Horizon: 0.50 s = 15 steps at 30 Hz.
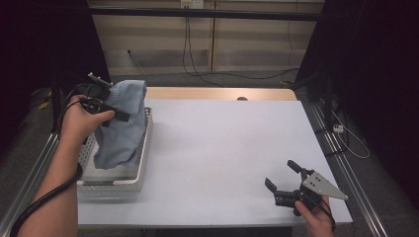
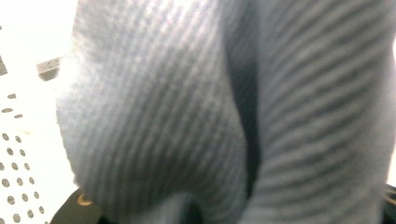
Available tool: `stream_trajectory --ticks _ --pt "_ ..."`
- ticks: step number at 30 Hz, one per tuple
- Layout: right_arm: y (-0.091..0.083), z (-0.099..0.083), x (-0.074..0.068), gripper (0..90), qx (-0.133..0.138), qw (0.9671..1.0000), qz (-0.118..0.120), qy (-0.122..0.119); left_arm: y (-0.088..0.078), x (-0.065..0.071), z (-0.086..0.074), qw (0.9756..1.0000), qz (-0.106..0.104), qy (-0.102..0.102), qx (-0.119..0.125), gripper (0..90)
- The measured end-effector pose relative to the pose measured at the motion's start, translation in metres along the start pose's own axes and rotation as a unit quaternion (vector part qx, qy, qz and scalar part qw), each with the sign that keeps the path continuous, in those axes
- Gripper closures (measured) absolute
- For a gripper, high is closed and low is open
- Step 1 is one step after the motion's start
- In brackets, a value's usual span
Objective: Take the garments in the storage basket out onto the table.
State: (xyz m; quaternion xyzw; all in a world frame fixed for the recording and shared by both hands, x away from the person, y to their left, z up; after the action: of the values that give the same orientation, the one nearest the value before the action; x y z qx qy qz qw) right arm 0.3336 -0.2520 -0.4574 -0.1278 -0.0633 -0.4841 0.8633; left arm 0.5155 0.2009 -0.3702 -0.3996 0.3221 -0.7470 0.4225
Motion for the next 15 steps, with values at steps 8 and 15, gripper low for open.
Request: stream_trajectory --ticks 8,15 --pt "0.0 0.0 0.0 0.3 0.001 1.0 -0.001 0.0 -0.012 0.008 0.008 0.9999 -0.013 -0.009 0.0 71.4" --pt "0.0 0.0 -0.001 0.2 0.0 1.0 0.001 -0.002 -0.019 0.019 0.014 0.9998 -0.018 -0.001 -0.002 71.3"
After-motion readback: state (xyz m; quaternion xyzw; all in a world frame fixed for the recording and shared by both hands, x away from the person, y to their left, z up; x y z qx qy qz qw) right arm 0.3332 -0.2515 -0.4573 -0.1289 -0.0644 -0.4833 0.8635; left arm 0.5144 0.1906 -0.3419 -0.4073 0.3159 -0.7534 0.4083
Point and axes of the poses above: each handheld gripper's, and its own axes: y roughly forward along the jaws, z roughly out of its top, x roughly to its right, the point moved 10 cm from there along y, roughly forward along the jaws, and after that the axes turned 15 degrees about -y, right-handed, at the moved point
